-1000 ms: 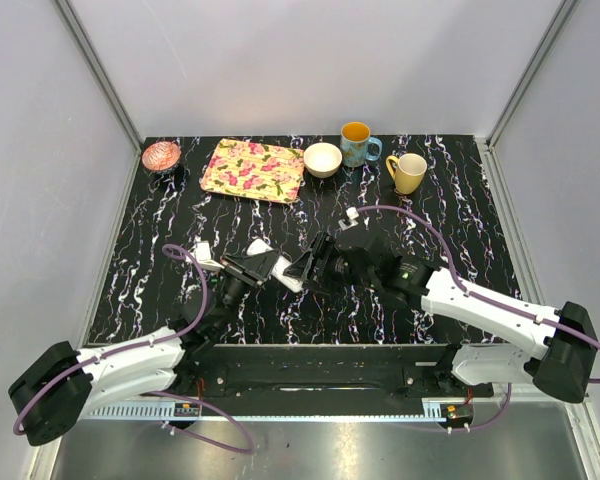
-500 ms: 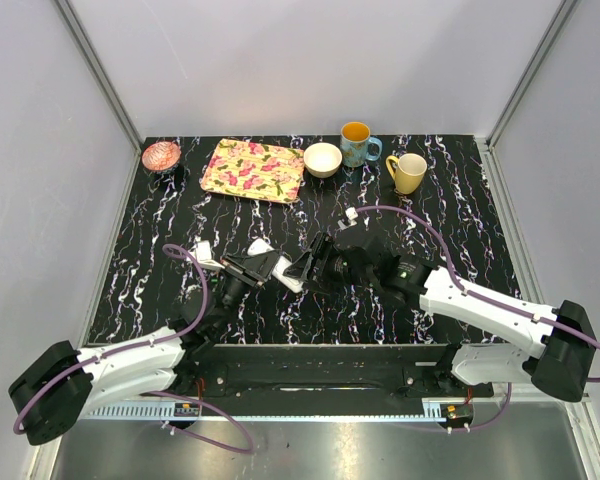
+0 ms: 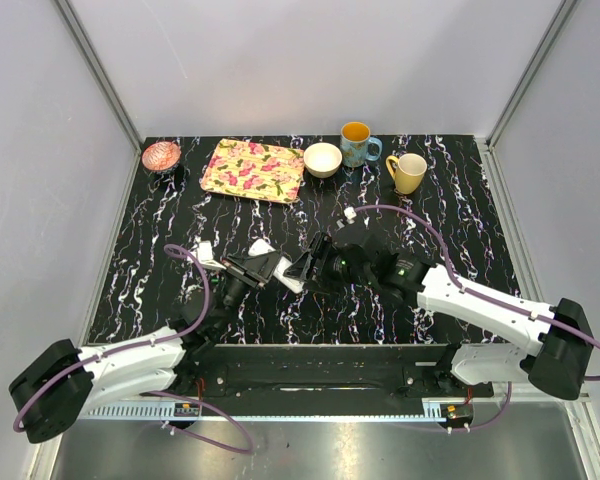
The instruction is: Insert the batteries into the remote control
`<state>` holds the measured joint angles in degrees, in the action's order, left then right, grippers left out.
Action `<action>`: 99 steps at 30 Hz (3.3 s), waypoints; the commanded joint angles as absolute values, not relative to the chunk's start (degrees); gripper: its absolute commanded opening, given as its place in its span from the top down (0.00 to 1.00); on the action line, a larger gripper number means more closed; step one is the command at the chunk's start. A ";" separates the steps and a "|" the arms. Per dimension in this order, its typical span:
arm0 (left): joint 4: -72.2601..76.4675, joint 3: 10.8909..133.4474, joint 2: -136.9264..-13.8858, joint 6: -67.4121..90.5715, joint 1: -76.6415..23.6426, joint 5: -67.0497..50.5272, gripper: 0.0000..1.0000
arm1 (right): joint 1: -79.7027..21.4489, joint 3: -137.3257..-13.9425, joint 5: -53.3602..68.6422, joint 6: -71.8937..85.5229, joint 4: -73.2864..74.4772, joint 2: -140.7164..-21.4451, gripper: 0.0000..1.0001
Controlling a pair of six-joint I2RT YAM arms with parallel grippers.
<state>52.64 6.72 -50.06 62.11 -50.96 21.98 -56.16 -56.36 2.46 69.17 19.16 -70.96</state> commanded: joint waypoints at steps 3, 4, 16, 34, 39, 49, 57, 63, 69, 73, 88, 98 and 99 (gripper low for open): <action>61.70 7.47 -50.54 63.28 -52.82 18.37 1.00 | -55.37 -59.85 0.62 67.85 15.21 -72.16 0.34; 61.87 7.47 -50.62 63.37 -52.91 18.37 1.00 | -55.46 -59.94 0.62 67.85 15.21 -72.25 0.34; 62.31 7.47 -51.24 63.55 -53.17 18.46 1.00 | -55.37 -59.85 0.26 67.68 14.50 -72.25 0.33; 57.39 8.79 -52.03 63.46 -53.44 20.74 1.00 | -55.28 -61.44 0.79 66.27 14.68 -70.14 0.33; 56.69 8.96 -51.68 63.02 -53.44 21.53 1.00 | -55.28 -61.08 0.70 66.36 14.59 -69.35 0.33; 56.86 9.23 -52.12 62.14 -53.79 20.22 1.00 | -55.37 -61.35 0.26 65.57 14.24 -68.38 0.32; 56.51 9.14 -51.77 62.66 -53.96 21.53 1.00 | -55.28 -62.05 0.61 65.13 14.59 -68.47 0.32; 56.43 9.23 -50.63 63.28 -54.05 23.29 1.00 | -55.28 -61.17 2.11 65.48 14.59 -68.55 0.32; 57.13 9.05 -50.71 64.68 -53.96 25.22 1.00 | -55.37 -60.64 4.74 65.74 15.20 -68.91 0.30; 57.57 9.14 -51.59 65.48 -53.88 25.75 1.00 | -55.37 -60.38 5.45 65.57 16.70 -68.73 0.29; 58.71 8.88 -53.09 68.47 -53.88 26.28 1.00 | -55.37 -59.59 4.57 64.86 21.62 -66.98 0.27; 59.15 8.52 -53.44 71.45 -53.79 25.66 1.00 | -55.37 -59.33 4.04 64.16 23.46 -66.71 0.27; 59.24 8.53 -53.44 71.46 -53.79 25.66 1.00 | -55.28 -59.41 3.96 64.07 23.55 -66.62 0.27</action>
<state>53.69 6.79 -53.39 69.43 -53.56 25.80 -55.77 -58.52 5.08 65.60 23.00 -68.14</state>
